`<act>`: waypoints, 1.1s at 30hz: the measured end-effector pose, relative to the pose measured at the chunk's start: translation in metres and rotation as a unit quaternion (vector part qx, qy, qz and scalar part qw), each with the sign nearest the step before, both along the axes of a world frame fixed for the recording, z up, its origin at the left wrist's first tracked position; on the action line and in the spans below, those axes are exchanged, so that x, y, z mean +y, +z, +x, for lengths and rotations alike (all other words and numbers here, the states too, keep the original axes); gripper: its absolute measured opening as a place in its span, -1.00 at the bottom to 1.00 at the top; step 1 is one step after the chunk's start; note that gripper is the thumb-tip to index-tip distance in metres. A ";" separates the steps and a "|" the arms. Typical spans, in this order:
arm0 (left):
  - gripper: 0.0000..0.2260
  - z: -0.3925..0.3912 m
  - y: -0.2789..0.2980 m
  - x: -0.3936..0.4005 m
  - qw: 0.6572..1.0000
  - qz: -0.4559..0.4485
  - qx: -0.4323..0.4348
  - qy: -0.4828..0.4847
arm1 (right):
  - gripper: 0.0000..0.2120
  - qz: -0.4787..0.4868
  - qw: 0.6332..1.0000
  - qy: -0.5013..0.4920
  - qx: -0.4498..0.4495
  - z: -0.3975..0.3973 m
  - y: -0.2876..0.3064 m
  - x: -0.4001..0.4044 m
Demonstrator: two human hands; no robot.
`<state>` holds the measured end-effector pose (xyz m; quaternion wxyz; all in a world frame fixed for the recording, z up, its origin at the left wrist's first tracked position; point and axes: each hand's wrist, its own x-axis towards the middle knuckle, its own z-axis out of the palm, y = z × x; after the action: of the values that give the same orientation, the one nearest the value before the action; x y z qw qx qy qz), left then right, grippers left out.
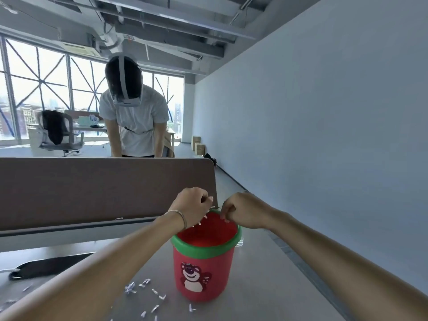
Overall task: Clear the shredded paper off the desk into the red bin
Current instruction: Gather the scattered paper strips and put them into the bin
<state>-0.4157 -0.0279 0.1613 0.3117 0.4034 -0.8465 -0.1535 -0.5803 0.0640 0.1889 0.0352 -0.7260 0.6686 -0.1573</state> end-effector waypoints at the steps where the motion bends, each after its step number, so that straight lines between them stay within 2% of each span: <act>1: -0.64 -0.001 -0.002 -0.001 1.000 0.002 -0.006 -0.002 | -0.73 -0.004 1.000 0.002 0.001 0.000 0.000 0.002; 12: -0.78 0.001 -0.003 -0.004 0.998 -0.021 -0.055 -0.016 | -0.72 -0.018 1.000 0.002 0.004 0.003 0.000 0.005; 15: -0.83 0.003 -0.003 -0.002 0.996 -0.005 -0.086 -0.021 | -0.73 -0.017 1.000 -0.007 0.006 0.005 -0.001 0.006; 19: -0.81 0.009 -0.001 0.004 0.991 0.034 -0.115 -0.056 | -0.72 -0.023 0.999 -0.015 0.016 0.006 -0.002 0.008; 25: -0.66 0.039 0.005 0.027 0.986 0.008 -0.148 -0.071 | -0.71 -0.088 0.996 -0.016 0.030 0.024 -0.004 0.005; 30: -0.70 0.085 0.010 0.043 0.981 -0.078 -0.174 -0.032 | -0.73 -0.132 0.991 0.007 0.003 0.065 -0.009 -0.005; 33: -0.71 0.116 0.002 0.042 0.978 -0.085 -0.191 0.006 | -0.75 -0.128 0.991 0.031 -0.012 0.094 -0.016 -0.013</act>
<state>-0.2998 0.0143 0.1635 0.1786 0.4024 -0.8979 0.0012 -0.4866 0.0508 0.1724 -0.0445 -0.7428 0.6199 -0.2491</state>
